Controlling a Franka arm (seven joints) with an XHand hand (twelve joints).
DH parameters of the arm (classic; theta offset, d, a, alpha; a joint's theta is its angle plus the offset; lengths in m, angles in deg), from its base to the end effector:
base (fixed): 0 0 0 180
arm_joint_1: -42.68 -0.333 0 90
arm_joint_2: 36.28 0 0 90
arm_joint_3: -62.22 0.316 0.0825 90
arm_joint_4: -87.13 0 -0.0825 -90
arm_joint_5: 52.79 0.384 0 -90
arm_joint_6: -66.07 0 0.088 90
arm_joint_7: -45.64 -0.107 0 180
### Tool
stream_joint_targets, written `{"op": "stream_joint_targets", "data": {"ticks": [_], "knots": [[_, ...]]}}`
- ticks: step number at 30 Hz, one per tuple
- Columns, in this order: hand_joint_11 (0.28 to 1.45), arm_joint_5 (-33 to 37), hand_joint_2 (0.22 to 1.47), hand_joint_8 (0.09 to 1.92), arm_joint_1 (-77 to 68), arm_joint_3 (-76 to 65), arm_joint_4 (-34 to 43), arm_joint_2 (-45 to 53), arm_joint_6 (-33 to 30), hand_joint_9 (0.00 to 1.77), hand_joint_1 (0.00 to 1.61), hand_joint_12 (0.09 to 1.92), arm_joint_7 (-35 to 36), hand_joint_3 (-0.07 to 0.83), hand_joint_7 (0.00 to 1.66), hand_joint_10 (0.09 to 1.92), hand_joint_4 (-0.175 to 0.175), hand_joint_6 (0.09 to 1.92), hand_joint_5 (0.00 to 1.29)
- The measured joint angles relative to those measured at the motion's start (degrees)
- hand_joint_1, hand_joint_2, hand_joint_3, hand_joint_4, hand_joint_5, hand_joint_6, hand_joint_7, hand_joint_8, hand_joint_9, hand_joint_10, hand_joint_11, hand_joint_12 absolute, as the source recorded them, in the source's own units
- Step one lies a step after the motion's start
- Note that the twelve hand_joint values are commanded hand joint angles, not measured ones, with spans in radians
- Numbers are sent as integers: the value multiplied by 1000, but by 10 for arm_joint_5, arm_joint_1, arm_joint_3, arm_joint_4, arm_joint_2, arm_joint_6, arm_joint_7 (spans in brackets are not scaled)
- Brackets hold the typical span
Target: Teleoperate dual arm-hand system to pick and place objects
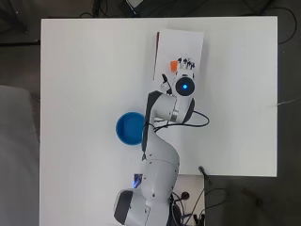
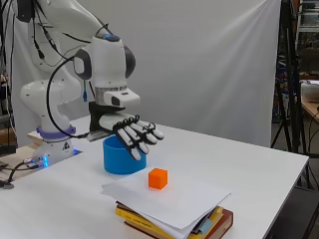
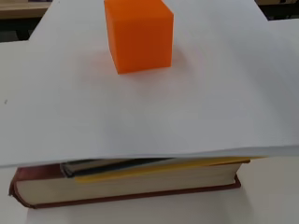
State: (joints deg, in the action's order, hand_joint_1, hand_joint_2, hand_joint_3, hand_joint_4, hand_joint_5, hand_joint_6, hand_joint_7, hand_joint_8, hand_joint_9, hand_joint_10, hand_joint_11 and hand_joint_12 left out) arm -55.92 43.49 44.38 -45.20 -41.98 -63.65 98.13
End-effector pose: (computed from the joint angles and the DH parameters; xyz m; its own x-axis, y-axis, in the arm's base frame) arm 0.4749 -0.1628 0.3882 0.8104 0.5855 0.0196 0.5842 -0.8102 0.0473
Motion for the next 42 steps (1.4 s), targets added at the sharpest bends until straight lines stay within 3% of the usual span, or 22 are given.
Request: {"op": "stream_joint_targets", "data": {"ticks": [4, 11, 16, 17, 18, 19, 20, 21, 23, 26, 30, 35, 42], "knots": [[454, 12, 913, 87, 7, -5, 39, 72, 9, 231, 301, 87, 28, -13, 12, 87, -18, 87, 0], [467, 25, 947, 87, 18, 8, 119, 131, 159, 271, 338, 87, 35, 6, 47, 87, -1, 87, 0], [473, 32, 974, 87, 23, 21, 141, 168, 132, 301, 377, 87, 54, 11, 82, 87, -11, 87, 0], [543, 35, 1045, 87, 24, 23, 144, 174, 121, 474, 466, 87, 63, 12, 280, 87, 23, 87, 210], [644, 39, 1103, 461, 25, 24, 146, 178, 113, 750, 747, 466, 70, 9, 558, 469, -13, 447, 452], [809, 44, 1142, 1053, 26, 24, 146, 180, 107, 1046, 871, 1017, 75, 6, 813, 1061, 49, 793, 630], [942, 51, 1162, 1468, 27, 23, 147, 179, 104, 1268, 925, 1405, 77, 4, 998, 1465, 105, 1000, 737], [1026, 63, 1169, 1704, 30, 23, 148, 178, 107, 1403, 950, 1628, 78, 1, 1112, 1694, 139, 1100, 798], [1096, 99, 1171, 1888, 35, 23, 160, 179, 126, 1507, 967, 1799, 92, -1, 1203, 1870, 168, 1162, 849], [1128, 148, 1170, 1920, 37, 24, 176, 169, 149, 1532, 972, 1828, 121, -1, 1231, 1916, 175, 1174, 864], [1136, 159, 1182, 1920, 40, 28, 159, 114, 161, 1518, 960, 1808, 133, 2, 1209, 1920, 175, 1215, 837], [1067, 151, 1219, 1920, 44, 38, 85, 10, 136, 1402, 920, 1852, 169, 2, 1080, 1920, 175, 1320, 761], [1115, 126, 1252, 1920, 46, 50, -65, -166, 110, 1423, 891, 1920, 247, 4, 1048, 1920, 175, 1414, 705]]}}
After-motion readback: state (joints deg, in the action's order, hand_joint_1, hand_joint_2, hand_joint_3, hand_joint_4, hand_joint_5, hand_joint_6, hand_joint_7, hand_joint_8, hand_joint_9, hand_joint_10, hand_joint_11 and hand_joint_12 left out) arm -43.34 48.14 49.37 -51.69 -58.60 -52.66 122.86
